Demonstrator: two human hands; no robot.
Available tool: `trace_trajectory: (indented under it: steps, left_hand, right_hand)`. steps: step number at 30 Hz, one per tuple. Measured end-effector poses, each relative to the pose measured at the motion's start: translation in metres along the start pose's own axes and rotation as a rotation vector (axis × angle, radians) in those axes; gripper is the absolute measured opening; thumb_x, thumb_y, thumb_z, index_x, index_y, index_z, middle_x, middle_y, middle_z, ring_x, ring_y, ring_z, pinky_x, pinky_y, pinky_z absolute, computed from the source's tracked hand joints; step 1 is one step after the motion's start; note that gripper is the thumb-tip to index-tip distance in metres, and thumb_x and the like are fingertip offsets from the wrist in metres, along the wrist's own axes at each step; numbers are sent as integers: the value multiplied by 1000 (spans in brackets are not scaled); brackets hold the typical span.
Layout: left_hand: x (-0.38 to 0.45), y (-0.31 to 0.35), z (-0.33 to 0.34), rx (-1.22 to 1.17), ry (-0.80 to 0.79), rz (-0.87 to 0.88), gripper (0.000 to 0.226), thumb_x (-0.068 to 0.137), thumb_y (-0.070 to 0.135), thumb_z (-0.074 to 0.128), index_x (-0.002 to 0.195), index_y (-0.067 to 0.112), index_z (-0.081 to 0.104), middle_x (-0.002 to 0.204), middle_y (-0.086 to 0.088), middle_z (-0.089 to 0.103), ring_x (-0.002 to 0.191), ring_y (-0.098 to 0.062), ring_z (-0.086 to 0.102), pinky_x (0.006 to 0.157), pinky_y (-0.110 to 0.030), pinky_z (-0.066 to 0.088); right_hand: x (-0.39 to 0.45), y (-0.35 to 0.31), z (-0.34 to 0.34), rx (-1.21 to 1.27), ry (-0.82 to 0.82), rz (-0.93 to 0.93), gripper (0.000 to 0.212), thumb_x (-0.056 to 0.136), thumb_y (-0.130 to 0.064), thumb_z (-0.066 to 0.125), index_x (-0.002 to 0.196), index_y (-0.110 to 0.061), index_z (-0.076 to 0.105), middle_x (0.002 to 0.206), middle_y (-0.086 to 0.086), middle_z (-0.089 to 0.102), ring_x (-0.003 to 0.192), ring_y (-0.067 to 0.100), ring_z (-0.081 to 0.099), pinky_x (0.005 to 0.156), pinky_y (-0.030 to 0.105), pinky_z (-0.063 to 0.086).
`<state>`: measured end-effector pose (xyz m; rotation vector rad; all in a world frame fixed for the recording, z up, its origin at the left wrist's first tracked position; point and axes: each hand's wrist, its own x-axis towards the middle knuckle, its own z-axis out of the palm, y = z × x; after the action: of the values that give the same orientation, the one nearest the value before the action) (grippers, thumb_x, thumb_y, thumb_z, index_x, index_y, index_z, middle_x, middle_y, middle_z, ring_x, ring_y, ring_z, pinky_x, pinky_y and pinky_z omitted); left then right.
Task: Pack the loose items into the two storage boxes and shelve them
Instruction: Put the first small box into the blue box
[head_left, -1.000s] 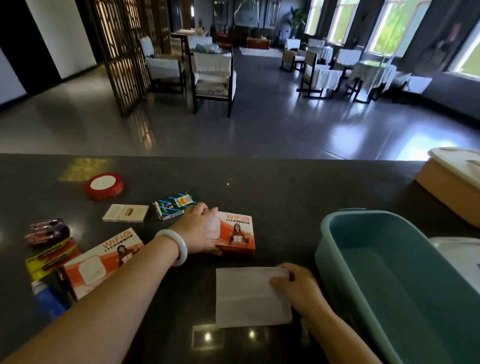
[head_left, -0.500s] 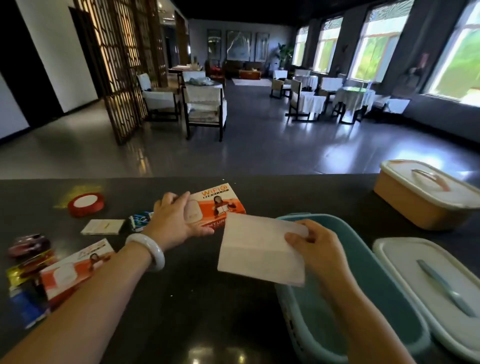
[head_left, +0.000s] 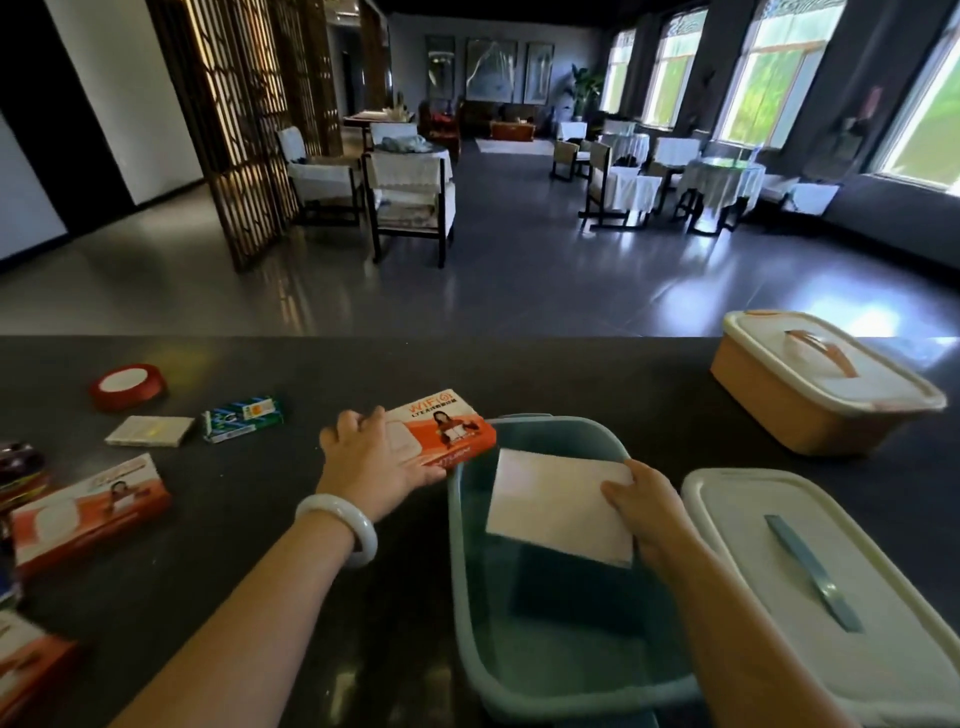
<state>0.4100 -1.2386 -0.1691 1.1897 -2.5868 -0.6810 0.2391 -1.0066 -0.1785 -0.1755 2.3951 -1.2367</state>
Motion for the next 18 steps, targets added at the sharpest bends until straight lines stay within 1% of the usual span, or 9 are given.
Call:
trace_trajectory:
  steps: [2,3,4,6,8,10,13,14,18]
  left_hand:
    - [-6,-4,0,-32,24,-68,112,65,65,75,151,22,17,145,-5,19,132,-33,21,106,-50,32]
    - [-9,-4,1,-43,31,-75,112,65,64,75,151,21,17,145,-5,19,132,-33,20,107,-50,31]
    - [-12,-4,2,-51,33,-69,112,66,64,75,151,21,17,145,-5,19,132,-33,20,107,-50,31]
    - [-18,-1,5,-55,33,-44,111,66,64,75,151,22,17,143,-4,19,131,-31,21,107,-49,31]
    - [-21,2,9,-48,29,-22,111,65,65,75,150,22,18,141,-4,20,130,-30,22,106,-48,33]
    - [-24,4,13,-42,16,-12,111,65,66,74,150,22,18,141,-3,21,129,-29,23,105,-47,34]
    - [-26,5,22,-47,5,-4,111,65,66,74,150,22,18,139,-3,21,128,-28,24,104,-45,35]
    - [-27,6,24,-55,2,-4,111,65,66,74,150,22,17,139,-2,21,128,-27,24,104,-45,34]
    - [-26,5,31,-95,-2,-14,112,64,68,73,151,23,16,139,0,20,129,-26,23,103,-45,34]
  right_hand:
    - [9,3,11,-74,-48,11,42,100,-18,45,141,-21,40,110,1,52,89,16,53,75,32,46]
    - [13,4,18,-112,-69,4,40,99,-17,45,139,-21,42,103,0,52,87,16,52,75,33,45]
    - [17,4,24,-149,-88,-10,37,99,-15,45,136,-20,46,101,0,53,88,17,53,79,34,46]
    - [25,5,34,-196,-120,-24,33,97,-13,46,130,-16,51,104,5,56,93,21,54,86,36,47]
    - [31,5,42,-213,-148,-24,29,96,-12,47,125,-12,54,102,6,55,91,21,53,86,35,45]
    - [35,6,49,-187,-166,-7,29,96,-13,50,124,-11,54,103,6,53,91,21,50,84,33,42]
    - [39,10,57,-109,-170,39,41,91,-17,59,131,-15,49,119,11,54,103,27,52,90,37,43]
    - [40,12,57,-103,-175,47,46,89,-17,62,132,-16,47,123,11,53,104,27,52,89,37,44]
    - [47,18,58,-142,-179,56,52,82,-12,69,128,-21,46,122,9,51,96,24,49,83,36,45]
